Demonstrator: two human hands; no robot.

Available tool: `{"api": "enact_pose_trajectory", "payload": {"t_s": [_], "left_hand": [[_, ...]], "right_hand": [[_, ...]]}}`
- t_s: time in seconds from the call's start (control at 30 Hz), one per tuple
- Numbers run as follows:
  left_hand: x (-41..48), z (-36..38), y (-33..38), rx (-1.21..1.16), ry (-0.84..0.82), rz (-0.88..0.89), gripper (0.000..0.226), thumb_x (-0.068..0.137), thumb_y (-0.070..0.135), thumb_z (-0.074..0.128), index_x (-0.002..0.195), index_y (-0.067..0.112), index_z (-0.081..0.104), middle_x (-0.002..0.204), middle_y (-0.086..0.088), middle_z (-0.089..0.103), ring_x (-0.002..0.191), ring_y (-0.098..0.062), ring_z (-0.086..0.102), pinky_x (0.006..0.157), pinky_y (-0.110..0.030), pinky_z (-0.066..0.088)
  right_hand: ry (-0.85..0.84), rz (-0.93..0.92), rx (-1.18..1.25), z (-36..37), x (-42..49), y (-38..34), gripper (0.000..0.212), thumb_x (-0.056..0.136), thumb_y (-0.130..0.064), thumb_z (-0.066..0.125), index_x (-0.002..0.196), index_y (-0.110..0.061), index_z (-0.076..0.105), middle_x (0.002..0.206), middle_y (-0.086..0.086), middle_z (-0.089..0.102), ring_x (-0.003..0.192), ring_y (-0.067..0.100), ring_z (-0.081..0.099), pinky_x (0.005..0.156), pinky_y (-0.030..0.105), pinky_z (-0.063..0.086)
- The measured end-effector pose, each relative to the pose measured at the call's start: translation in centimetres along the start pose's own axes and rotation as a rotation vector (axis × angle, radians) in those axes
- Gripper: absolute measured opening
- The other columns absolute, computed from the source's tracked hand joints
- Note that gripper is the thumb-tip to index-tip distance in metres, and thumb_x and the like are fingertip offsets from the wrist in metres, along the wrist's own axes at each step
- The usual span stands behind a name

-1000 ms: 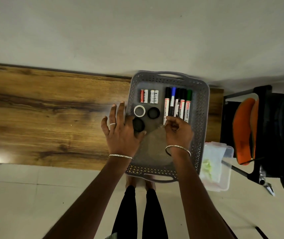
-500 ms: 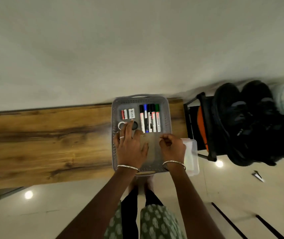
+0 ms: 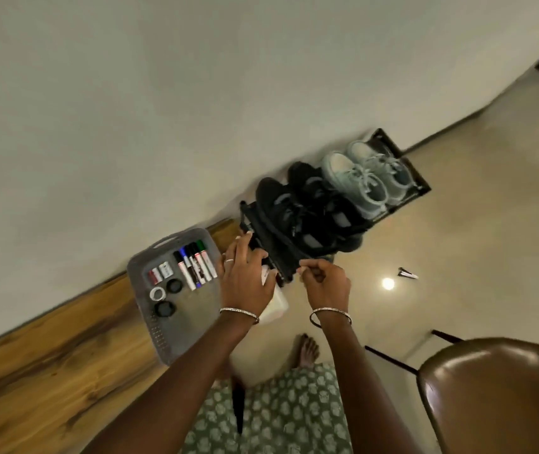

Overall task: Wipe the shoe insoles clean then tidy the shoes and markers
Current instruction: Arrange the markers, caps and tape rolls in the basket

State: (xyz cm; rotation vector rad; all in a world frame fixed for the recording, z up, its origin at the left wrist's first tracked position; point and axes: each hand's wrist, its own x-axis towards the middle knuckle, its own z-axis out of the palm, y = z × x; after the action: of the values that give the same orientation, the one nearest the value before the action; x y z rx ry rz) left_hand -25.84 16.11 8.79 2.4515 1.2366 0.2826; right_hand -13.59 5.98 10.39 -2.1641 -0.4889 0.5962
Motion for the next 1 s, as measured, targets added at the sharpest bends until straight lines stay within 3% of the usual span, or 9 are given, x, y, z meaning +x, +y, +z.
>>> {"api": "enact_pose_trajectory", "payload": {"t_s": [0.13, 0.27, 0.57, 0.73, 1.0], "left_hand": [[1.2, 1.8, 8.3, -0.032, -0.048, 0.079, 0.032, 0.078, 0.035, 0.076, 0.106, 0.022, 0.067, 0.150, -0.008, 0.046, 0.139, -0.033, 0.040, 0.104, -0.053, 0.038], [2.5, 5.0, 17.1, -0.055, -0.111, 0.181, 0.031, 0.078, 0.030, 0.076, 0.106, 0.021, 0.067, 0.147, -0.010, 0.049, 0.136, -0.033, 0.044, 0.103, -0.052, 0.039], [6.3, 11.7, 37.5, -0.096, -0.258, 0.351, 0.035, 0.089, 0.031, 0.065, 0.121, 0.022, 0.057, 0.136, 0.000, 0.052, 0.122, -0.025, 0.054, 0.103, -0.047, 0.036], [8.9, 13.9, 41.7, -0.082, -0.311, 0.368, 0.037, 0.090, 0.031, 0.064, 0.124, 0.021, 0.056, 0.136, 0.000, 0.052, 0.123, -0.024, 0.053, 0.101, -0.045, 0.040], [13.8, 19.6, 45.0, -0.005, -0.430, 0.374, 0.037, 0.090, 0.028, 0.064, 0.125, 0.019, 0.056, 0.133, -0.003, 0.053, 0.120, -0.027, 0.054, 0.100, -0.045, 0.042]], "right_hand": [[0.112, 0.116, 0.078, -7.4, 1.6, 2.7, 0.012, 0.084, -0.006, 0.069, 0.089, -0.014, 0.077, 0.072, 0.001, 0.073, 0.068, 0.013, 0.069, 0.074, 0.029, 0.058], [0.153, 0.181, 0.090, -15.1, 4.4, 6.6, 0.022, 0.082, -0.005, 0.068, 0.080, -0.026, 0.074, 0.065, -0.002, 0.071, 0.065, 0.015, 0.069, 0.073, 0.038, 0.059], [0.339, 0.288, 0.010, -34.6, 13.4, 15.5, 0.016, 0.083, -0.011, 0.067, 0.087, -0.022, 0.077, 0.072, -0.002, 0.073, 0.073, 0.015, 0.071, 0.080, 0.037, 0.058], [0.422, 0.339, 0.087, -40.4, 17.1, 18.3, 0.019, 0.081, -0.009, 0.065, 0.080, -0.026, 0.075, 0.073, 0.000, 0.073, 0.073, 0.018, 0.072, 0.083, 0.043, 0.058], [0.432, 0.451, 0.170, -42.2, 23.3, 23.8, 0.021, 0.082, -0.008, 0.065, 0.080, -0.027, 0.073, 0.076, 0.000, 0.074, 0.075, 0.020, 0.072, 0.082, 0.045, 0.059]]}}
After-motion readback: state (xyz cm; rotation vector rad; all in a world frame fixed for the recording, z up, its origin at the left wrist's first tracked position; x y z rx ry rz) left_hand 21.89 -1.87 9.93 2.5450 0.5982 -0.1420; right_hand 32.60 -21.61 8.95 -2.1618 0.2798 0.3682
